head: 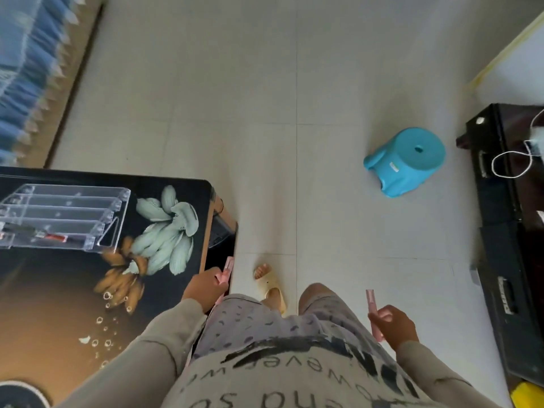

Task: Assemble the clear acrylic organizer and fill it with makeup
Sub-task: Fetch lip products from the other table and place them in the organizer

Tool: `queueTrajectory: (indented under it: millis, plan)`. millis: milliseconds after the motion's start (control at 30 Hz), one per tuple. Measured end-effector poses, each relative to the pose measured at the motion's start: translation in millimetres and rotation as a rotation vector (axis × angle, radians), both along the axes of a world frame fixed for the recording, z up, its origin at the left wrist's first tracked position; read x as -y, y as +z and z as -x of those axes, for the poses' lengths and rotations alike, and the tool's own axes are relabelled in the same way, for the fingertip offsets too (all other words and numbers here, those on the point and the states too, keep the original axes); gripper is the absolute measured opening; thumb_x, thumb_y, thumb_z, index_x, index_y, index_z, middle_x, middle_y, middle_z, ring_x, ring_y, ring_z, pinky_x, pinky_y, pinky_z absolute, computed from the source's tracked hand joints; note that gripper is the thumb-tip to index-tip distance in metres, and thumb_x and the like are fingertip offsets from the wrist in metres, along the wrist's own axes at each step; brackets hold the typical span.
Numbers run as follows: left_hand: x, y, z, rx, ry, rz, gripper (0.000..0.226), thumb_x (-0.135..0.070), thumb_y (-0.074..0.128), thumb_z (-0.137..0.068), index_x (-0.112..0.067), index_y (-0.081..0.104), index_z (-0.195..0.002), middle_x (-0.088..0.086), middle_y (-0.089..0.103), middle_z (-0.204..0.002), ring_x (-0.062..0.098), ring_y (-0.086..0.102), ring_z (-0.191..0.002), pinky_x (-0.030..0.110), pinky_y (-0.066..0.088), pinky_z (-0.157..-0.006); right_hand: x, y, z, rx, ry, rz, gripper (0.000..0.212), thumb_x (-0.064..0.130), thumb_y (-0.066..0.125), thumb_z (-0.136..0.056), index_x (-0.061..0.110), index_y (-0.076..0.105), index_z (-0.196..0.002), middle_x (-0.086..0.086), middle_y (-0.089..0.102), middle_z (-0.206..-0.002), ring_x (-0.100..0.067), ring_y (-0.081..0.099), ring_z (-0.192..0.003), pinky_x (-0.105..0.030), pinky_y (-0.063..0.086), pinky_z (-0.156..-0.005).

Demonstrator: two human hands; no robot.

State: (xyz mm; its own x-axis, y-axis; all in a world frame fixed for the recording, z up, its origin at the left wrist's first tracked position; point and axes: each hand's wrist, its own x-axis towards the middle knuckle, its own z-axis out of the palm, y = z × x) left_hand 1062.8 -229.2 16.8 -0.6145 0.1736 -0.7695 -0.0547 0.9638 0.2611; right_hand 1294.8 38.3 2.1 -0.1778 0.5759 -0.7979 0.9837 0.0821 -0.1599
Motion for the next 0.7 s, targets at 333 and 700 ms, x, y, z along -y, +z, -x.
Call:
queueTrajectory:
  millis: [333,700]
  plan:
    - [-68,-6,117,-0.029,-0.031,-0.039,0.032,-0.033,0.041,-0.094,-0.027,0.044,-0.063,0.017,0.069,-0.096,0.031,0.065,-0.092,0.032,0.047,-0.076,-88,1,142,-0.037,0.048,-0.039,0.025,0.018,0.062,-0.086,-0.001,0.061,-0.102,-0.019,0.065,-0.115,-0.031,0.059,-0.104,-0.032,0.042,-0.09]
    - [-122,-22,164,0.074,0.407,0.032,0.008,-0.019,0.056,-0.086,-0.013,0.05,-0.084,0.008,0.063,-0.106,0.025,0.059,-0.095,0.029,0.042,-0.082,-229,-4,355,-0.086,0.561,-0.059,0.021,0.026,0.058,-0.086,0.012,0.05,-0.073,-0.003,0.056,-0.075,-0.02,0.049,-0.071,-0.024,0.032,-0.06]
